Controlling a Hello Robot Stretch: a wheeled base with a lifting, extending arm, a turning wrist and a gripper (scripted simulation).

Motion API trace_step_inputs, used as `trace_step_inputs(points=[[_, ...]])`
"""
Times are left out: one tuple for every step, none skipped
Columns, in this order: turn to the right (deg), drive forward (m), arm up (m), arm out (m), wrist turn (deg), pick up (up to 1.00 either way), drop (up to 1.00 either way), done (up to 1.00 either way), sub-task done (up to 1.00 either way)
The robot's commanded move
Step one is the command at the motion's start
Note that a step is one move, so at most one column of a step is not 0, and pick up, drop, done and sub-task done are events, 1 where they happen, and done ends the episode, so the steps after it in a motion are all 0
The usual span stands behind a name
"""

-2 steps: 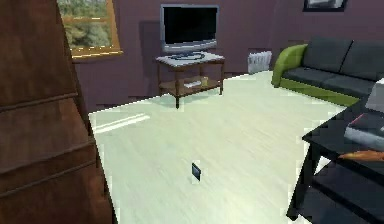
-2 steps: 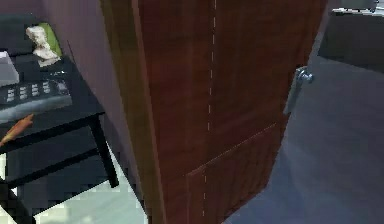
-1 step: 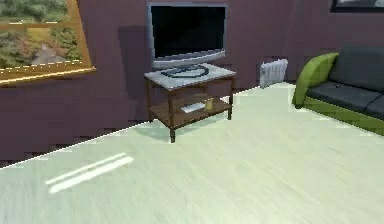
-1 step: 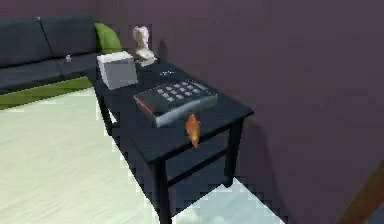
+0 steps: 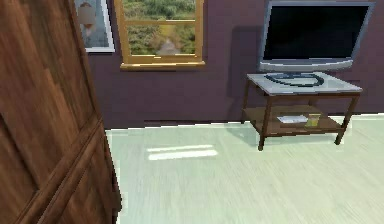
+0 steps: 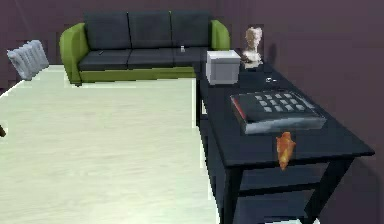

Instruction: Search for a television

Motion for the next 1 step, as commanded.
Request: trace_step_inputs(points=[[-3.0, 0.00, 0.00, 0.00, 0.0, 0.00, 0.00, 0.00, 0.00]])
